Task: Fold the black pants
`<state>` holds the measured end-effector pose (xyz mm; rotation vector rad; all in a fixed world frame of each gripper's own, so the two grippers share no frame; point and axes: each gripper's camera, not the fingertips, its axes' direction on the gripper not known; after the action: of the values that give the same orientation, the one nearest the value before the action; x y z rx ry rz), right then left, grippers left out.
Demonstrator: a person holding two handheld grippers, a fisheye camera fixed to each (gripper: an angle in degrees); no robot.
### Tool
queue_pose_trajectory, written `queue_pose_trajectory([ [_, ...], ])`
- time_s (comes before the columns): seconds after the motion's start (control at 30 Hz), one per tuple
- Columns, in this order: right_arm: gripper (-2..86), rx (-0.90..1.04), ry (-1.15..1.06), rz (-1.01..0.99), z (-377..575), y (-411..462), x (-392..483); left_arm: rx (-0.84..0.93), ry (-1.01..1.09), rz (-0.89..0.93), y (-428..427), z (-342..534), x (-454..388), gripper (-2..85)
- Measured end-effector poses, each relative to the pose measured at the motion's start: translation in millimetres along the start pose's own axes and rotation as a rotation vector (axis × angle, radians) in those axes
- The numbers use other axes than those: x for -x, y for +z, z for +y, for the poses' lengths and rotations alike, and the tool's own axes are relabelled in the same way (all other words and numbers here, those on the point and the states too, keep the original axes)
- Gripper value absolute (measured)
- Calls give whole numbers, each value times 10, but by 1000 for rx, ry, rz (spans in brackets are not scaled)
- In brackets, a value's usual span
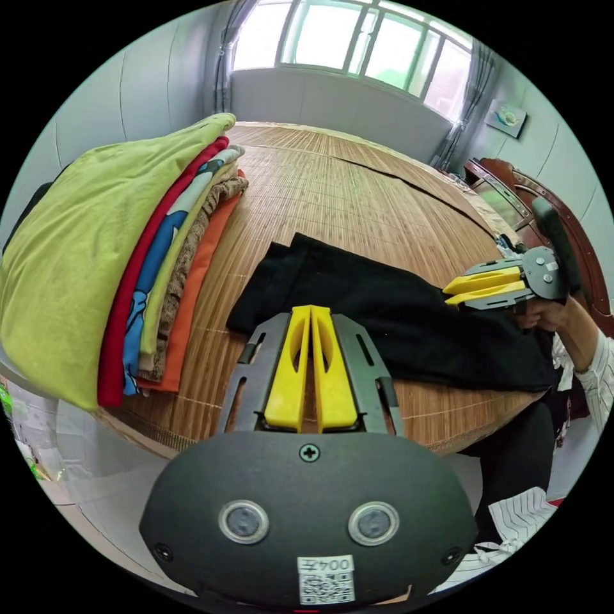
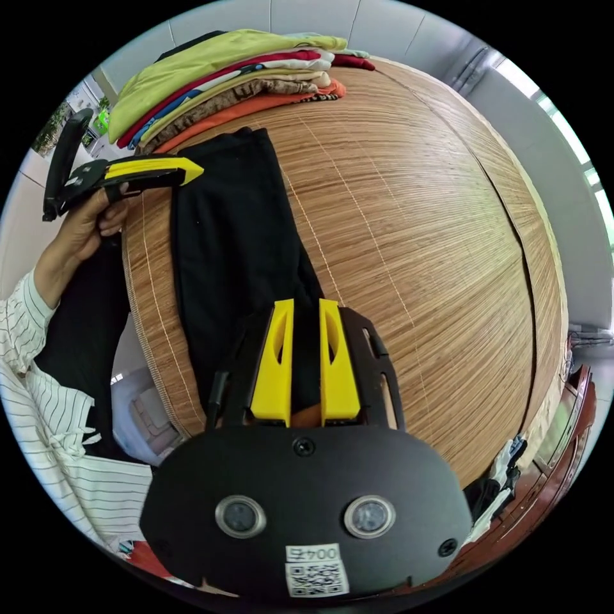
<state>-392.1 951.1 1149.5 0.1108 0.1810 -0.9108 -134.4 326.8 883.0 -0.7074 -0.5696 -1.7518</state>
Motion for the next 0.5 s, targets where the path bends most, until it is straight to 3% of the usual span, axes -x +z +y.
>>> queue_pose_trajectory([
  [0.23, 23, 7, -27, 21, -231, 192, 102, -25, -1, 70, -222, 119, 286, 2],
  [0.5, 62, -53, 267, -22, -282, 340, -93, -53, -6, 48, -463, 184, 412, 1],
])
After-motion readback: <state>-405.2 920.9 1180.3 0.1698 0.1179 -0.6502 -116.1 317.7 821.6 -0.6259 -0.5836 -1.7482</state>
